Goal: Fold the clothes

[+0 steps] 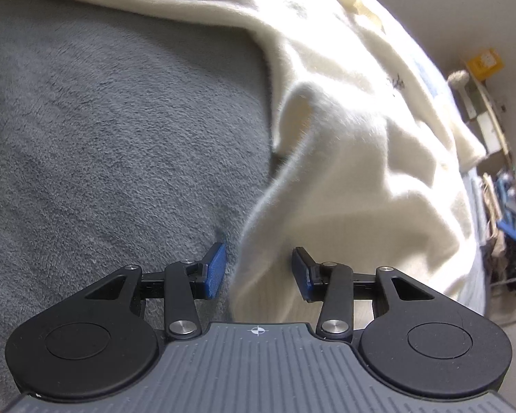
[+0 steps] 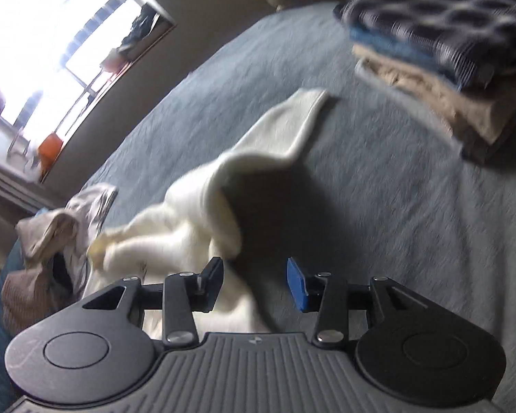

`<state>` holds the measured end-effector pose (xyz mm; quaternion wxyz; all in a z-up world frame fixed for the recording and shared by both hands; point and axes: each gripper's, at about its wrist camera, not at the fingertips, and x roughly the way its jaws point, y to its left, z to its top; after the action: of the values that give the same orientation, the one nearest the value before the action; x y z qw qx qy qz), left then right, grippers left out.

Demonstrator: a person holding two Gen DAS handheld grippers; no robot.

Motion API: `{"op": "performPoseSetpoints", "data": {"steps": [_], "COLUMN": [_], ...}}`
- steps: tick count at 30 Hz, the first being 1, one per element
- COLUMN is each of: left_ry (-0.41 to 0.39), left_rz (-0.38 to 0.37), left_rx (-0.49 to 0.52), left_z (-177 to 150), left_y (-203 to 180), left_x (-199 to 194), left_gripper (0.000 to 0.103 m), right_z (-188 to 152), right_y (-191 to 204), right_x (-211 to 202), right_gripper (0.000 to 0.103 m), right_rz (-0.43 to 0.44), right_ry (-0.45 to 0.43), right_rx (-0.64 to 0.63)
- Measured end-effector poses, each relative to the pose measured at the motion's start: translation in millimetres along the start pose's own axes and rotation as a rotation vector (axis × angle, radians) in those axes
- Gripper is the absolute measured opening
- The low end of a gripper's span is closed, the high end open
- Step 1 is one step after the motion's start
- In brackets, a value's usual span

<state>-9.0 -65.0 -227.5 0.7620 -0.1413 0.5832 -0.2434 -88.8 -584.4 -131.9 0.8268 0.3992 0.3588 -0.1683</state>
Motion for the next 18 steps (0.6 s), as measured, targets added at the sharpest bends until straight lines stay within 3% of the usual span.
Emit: {"op": "performPoseSetpoints", "data": {"steps": [3, 5, 12, 14, 18], "left_ry": [0.011, 0.019, 0.037, 0.040, 0.042], "left_rz": [0.027, 0.036, 0.055, 0.050, 0.026], "left_rx": [0.038, 0.038, 0.010, -0.001, -0.021], "left_z": [-2, 1, -1, -1, -1], "left_y": [-10, -3, -5, -4, 2], "left_x": [0, 3, 9, 11, 14], "left_gripper": [0.040, 0.037, 0.036, 0.036, 0.036], "right_z": [-28, -50, -155, -191, -255], "right_y": [57, 117, 326, 368, 416], "right_x": [20, 31, 76, 95, 139], "right_gripper": [0.044, 0.044, 0.052, 0.054, 0.061], "right_rz": [0.103, 0.171, 0.388, 0.423, 0.439], "right_ry": [0.121, 0.162, 0.138, 0.161, 0.236], "right_rx": [-0.228, -0.459, -1.233, -1.399, -1.620]}}
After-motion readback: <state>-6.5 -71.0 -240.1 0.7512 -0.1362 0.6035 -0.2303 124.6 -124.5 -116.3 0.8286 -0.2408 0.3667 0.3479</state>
